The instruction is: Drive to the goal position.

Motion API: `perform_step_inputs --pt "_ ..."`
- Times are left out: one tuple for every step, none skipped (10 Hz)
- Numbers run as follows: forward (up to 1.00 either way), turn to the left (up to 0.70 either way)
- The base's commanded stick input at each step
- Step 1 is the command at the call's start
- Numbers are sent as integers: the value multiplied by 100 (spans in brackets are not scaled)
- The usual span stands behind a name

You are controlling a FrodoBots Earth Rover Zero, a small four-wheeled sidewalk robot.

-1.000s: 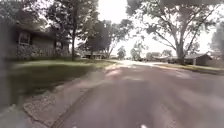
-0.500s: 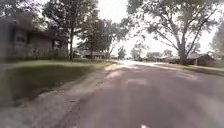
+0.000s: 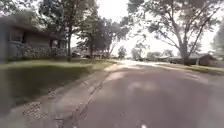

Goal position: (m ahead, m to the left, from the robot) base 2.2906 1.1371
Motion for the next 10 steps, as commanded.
perform_step_inputs --pt "100 0" --pt "100 0" --pt "100 0" --pt "100 0" --pt "100 -2" --pt "100 -4" --pt "100 -6" --pt "100 -9" --pt "100 -11" --pt "100 -13"
